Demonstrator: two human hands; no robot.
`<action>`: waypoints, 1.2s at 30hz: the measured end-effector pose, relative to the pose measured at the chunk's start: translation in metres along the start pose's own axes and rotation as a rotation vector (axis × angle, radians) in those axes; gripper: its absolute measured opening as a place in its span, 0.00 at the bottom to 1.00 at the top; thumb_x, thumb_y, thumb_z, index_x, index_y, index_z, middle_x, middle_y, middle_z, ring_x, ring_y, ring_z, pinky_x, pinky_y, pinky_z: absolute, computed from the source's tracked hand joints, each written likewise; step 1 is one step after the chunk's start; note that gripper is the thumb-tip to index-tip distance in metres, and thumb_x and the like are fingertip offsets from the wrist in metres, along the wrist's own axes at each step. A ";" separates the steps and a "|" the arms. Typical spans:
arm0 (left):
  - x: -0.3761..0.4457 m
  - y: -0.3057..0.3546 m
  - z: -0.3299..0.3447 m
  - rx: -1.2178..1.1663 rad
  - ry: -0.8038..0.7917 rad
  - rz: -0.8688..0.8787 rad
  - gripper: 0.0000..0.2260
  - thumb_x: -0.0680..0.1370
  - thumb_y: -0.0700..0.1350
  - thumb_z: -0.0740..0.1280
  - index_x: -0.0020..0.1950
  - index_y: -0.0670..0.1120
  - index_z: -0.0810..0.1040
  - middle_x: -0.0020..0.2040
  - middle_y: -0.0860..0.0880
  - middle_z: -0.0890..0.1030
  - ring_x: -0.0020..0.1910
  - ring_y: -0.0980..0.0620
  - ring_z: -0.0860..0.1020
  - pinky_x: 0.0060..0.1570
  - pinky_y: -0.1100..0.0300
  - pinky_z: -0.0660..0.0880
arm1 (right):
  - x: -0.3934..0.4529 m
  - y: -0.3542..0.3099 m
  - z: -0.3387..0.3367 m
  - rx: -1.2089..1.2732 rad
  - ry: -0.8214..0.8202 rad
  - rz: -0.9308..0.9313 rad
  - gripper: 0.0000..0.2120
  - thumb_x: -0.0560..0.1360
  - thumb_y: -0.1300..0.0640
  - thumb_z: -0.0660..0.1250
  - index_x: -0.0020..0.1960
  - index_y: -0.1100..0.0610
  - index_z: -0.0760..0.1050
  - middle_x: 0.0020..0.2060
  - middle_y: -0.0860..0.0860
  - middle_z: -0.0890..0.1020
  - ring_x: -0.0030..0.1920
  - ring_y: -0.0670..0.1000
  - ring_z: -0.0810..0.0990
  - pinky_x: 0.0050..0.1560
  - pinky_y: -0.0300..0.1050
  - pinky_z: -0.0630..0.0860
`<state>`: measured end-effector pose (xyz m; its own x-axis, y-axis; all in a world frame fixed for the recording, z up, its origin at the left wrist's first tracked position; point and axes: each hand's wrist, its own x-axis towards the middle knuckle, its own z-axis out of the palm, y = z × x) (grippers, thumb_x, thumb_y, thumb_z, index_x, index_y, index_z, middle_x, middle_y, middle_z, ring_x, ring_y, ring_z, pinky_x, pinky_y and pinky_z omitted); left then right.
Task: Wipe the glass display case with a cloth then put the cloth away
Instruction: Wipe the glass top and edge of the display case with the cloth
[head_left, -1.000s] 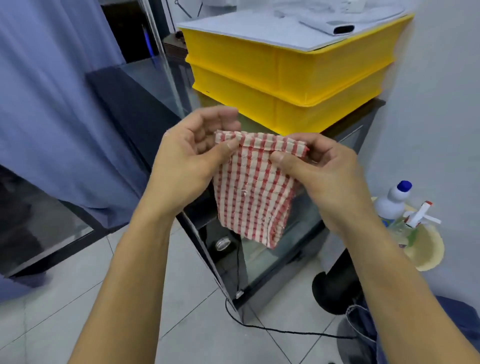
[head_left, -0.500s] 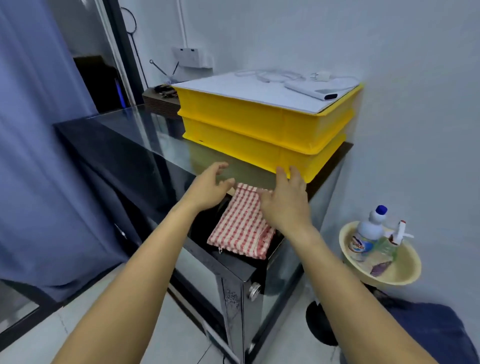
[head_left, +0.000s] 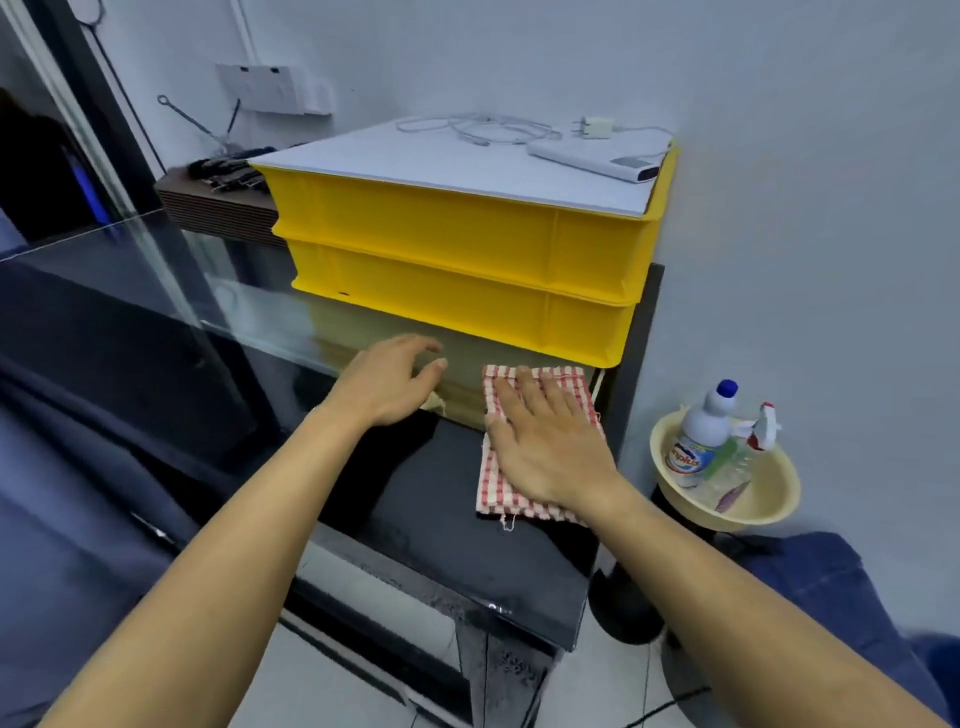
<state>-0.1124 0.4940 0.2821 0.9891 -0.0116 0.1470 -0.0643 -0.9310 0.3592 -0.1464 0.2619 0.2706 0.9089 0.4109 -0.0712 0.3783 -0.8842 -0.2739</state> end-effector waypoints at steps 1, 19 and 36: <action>0.008 -0.002 0.003 0.002 -0.041 0.035 0.21 0.85 0.59 0.59 0.75 0.52 0.74 0.76 0.51 0.74 0.71 0.45 0.75 0.69 0.47 0.72 | 0.009 -0.003 0.001 -0.005 0.021 0.064 0.31 0.86 0.40 0.40 0.86 0.50 0.41 0.84 0.52 0.39 0.84 0.55 0.35 0.82 0.54 0.35; 0.025 -0.022 0.017 -0.026 -0.238 0.219 0.26 0.87 0.57 0.42 0.85 0.55 0.55 0.86 0.51 0.50 0.85 0.43 0.47 0.82 0.46 0.44 | 0.007 -0.048 0.010 0.002 0.146 0.469 0.32 0.86 0.42 0.42 0.86 0.56 0.42 0.85 0.55 0.43 0.84 0.58 0.40 0.82 0.55 0.39; 0.025 -0.020 0.019 -0.043 -0.229 0.183 0.28 0.86 0.61 0.39 0.85 0.56 0.55 0.86 0.52 0.51 0.85 0.46 0.45 0.83 0.47 0.42 | 0.024 -0.034 0.007 -0.013 0.134 0.430 0.32 0.86 0.41 0.41 0.86 0.55 0.43 0.85 0.55 0.44 0.84 0.59 0.41 0.83 0.57 0.41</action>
<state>-0.0838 0.5057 0.2612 0.9645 -0.2640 0.0029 -0.2447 -0.8897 0.3855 -0.1385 0.3031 0.2717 0.9984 -0.0262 -0.0504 -0.0373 -0.9715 -0.2340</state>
